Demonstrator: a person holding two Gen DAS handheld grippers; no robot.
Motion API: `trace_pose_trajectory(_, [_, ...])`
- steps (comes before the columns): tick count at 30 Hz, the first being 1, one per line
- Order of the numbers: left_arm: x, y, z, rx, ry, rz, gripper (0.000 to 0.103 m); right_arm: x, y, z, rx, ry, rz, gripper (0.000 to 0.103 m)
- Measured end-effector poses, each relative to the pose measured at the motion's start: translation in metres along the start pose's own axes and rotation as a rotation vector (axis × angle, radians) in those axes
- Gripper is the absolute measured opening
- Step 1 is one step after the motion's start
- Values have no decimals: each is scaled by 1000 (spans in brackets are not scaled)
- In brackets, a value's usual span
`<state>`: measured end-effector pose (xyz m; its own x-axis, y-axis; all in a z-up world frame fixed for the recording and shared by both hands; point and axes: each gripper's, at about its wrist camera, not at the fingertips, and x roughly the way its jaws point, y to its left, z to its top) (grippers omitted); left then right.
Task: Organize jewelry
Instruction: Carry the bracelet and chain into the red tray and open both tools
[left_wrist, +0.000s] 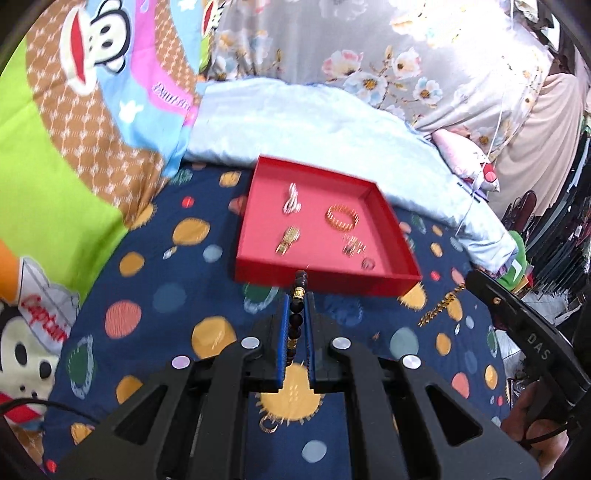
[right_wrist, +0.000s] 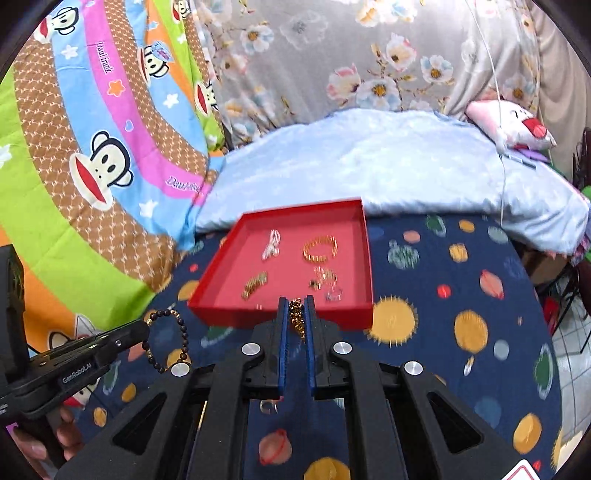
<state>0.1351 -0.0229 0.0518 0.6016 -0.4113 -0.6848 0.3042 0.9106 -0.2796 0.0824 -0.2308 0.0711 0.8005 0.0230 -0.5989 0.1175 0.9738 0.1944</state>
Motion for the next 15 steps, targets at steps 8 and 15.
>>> trace_pose_trajectory(8, [-1, -19, 34, 54, -59, -3, 7, 11, 9, 30, -29, -30, 11, 7])
trace_pose_trajectory(15, [13, -32, 57, 83, -75, 2, 7, 32, 11, 52, -39, -31, 12, 7])
